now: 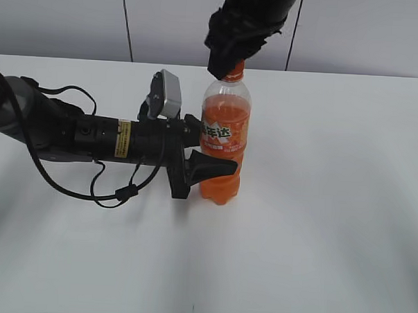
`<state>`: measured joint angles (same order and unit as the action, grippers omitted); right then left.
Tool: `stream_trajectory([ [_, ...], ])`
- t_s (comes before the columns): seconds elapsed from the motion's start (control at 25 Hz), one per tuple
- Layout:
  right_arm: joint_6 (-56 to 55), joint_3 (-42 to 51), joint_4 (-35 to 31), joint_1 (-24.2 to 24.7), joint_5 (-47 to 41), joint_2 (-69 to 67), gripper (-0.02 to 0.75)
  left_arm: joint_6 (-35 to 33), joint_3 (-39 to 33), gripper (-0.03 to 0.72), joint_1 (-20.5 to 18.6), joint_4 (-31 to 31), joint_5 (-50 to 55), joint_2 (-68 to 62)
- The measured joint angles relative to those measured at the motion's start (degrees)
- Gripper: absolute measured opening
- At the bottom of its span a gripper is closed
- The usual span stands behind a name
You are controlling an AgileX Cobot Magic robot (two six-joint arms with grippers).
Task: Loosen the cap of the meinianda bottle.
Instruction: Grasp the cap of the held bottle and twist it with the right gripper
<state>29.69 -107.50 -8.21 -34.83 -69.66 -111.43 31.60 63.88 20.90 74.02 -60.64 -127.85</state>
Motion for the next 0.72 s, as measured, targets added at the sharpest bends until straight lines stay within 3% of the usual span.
stream_trajectory([
  [0.44, 53.40, -0.17, -1.06, 0.00, -1.48, 0.25, 0.281, -0.33, 0.00, 0.403, 0.00, 0.17, 0.00, 0.00],
  [0.72, 64.35, -0.17, -1.01, 0.00, -1.54, 0.25, 0.281, -0.28, 0.00, 0.403, 0.00, 0.17, 0.00, 0.00],
])
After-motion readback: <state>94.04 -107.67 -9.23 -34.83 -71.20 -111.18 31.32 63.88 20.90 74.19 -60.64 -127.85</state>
